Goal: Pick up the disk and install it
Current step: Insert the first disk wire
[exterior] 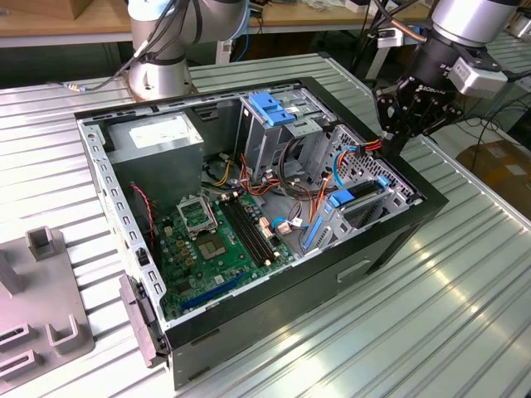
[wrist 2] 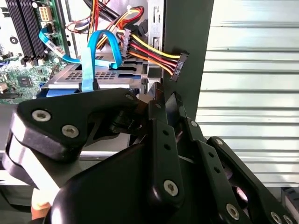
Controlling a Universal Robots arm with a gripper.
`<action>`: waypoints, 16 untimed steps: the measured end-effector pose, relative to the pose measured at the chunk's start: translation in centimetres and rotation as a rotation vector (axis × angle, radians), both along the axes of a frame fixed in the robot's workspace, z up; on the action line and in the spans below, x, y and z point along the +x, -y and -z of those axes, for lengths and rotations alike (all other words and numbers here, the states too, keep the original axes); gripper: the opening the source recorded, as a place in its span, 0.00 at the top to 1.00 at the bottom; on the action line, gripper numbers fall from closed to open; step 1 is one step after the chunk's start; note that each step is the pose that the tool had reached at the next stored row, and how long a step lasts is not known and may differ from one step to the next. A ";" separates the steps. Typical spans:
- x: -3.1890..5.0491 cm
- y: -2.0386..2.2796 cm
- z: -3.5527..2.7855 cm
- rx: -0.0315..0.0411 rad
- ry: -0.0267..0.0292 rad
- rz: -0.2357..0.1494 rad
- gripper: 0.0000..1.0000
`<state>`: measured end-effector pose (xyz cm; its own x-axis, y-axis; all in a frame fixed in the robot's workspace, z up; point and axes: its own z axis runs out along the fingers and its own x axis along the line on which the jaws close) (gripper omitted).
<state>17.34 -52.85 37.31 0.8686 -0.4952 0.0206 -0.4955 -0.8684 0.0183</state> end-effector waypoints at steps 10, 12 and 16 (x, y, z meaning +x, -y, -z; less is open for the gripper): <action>0.60 -0.50 -0.30 0.0000 0.0007 -0.047 0.75; 0.61 -0.57 -0.30 0.0001 0.0007 -0.068 0.75; 0.61 -1.04 -0.29 -0.0001 0.0042 -0.104 0.68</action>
<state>17.95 -51.81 37.59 0.9152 -0.4022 0.0244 -0.4027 -0.9152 0.0165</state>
